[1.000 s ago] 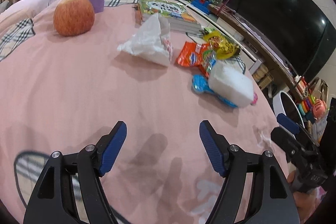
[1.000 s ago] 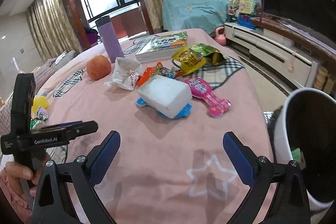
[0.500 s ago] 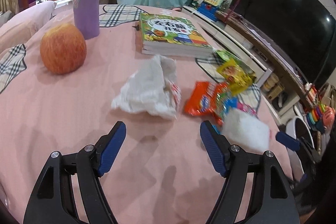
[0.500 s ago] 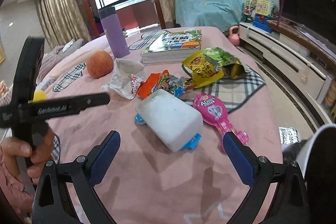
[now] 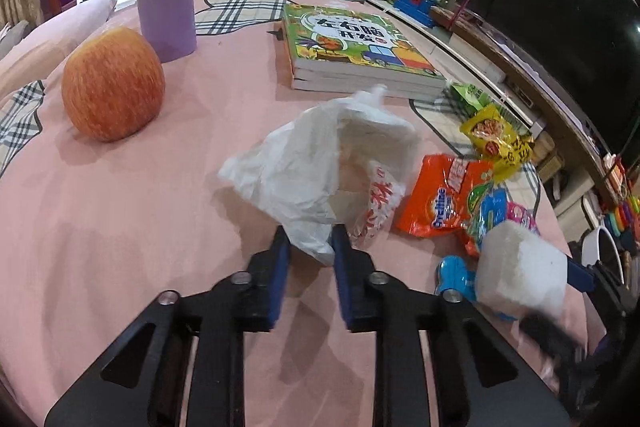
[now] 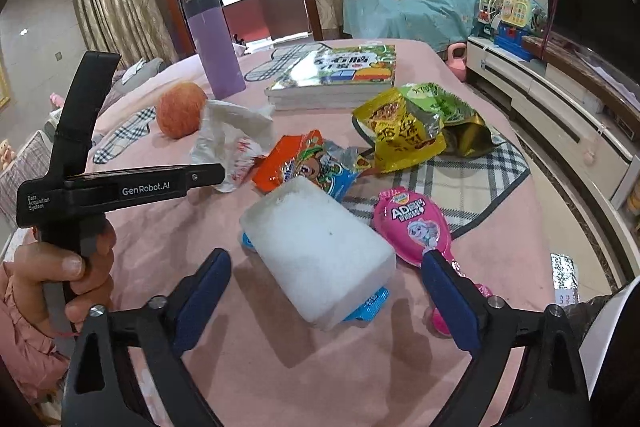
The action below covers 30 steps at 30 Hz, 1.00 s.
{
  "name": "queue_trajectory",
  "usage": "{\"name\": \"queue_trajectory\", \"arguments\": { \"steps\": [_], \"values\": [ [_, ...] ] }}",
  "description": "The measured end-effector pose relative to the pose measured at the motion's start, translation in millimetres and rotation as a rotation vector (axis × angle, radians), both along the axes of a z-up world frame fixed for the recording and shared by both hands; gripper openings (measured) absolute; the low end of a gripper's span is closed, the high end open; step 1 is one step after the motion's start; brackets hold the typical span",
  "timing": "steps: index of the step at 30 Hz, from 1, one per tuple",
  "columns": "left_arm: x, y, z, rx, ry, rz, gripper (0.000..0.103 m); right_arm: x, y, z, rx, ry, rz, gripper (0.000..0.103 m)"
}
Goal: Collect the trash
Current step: 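Grasp the white tissue with the left tool while the right tool grasps the white foam block, then carry the tissue and foam block over the trash bin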
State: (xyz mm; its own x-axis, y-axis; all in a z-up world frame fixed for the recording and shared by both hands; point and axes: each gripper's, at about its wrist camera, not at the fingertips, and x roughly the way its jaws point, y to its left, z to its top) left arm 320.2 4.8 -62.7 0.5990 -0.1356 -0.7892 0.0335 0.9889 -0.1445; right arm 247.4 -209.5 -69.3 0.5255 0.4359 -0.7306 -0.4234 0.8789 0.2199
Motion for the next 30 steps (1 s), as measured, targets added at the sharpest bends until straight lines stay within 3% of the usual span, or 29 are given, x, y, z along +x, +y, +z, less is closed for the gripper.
{"name": "queue_trajectory", "arguments": {
  "steps": [2, 15, 30],
  "values": [
    [-5, 2, 1, -0.006, -0.002, -0.004, 0.009, -2, -1, 0, -0.006, 0.001, -0.014, 0.063],
    [-81, 7, 11, -0.101, -0.004, -0.021, 0.007, -46, -35, 21, 0.098, -0.023, -0.129, 0.060],
    [-152, -33, 20, -0.148, -0.006, -0.143, 0.007, -109, -71, 28, 0.176, -0.016, -0.240, 0.060]
  ]
}}
